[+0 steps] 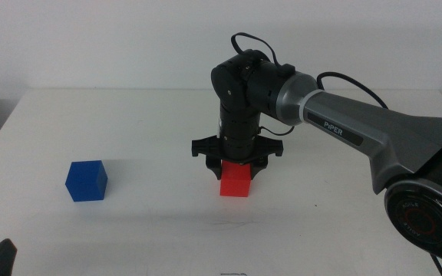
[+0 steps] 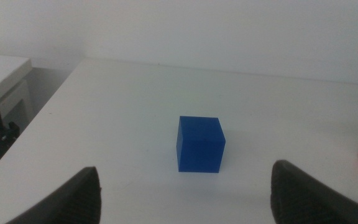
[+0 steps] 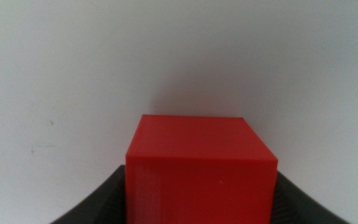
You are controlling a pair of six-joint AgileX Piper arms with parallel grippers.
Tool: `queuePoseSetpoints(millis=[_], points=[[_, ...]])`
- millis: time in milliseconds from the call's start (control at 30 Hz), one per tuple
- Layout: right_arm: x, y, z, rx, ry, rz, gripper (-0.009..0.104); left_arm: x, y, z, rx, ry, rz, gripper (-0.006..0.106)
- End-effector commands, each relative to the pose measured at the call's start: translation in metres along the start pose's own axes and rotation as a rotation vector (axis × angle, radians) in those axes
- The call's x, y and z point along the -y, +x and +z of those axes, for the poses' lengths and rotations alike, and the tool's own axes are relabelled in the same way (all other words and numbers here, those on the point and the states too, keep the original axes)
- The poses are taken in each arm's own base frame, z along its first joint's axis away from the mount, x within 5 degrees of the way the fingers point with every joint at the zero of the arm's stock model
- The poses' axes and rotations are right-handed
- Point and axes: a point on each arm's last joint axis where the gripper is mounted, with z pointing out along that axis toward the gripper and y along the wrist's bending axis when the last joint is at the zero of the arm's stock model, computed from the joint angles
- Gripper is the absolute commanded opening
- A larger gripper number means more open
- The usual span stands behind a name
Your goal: Stack red cubes first, then green, then blue cubes in a specific spot.
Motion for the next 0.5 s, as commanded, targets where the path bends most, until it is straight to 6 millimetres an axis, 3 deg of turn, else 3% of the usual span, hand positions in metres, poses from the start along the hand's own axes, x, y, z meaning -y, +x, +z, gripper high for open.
queuePoseSetpoints(millis=[0, 400, 433, 467], points=[[0.0068, 0.0023, -0.0326, -0.003, 0.011, 0.0, 0.018, 0.0015, -0.0094, -0.0021, 0.105, 0.016, -0.002, 0.094], [0.0007, 0.009, -0.0273, -0.038, -0.006, -0.014, 0.019, 0.0015, -0.0094, -0.0021, 0.105, 0.016, -0.002, 0.094], [-0.002, 0.0111, -0.0275, -0.045, -0.014, -0.016, 0.044, 0.0015, -0.0094, -0.0021, 0.105, 0.016, -0.002, 0.094], [-0.0025, 0.0115, -0.0275, -0.045, -0.015, -0.017, 0.048, 0.0015, -0.0094, -0.0021, 0.105, 0.016, -0.002, 0.094]])
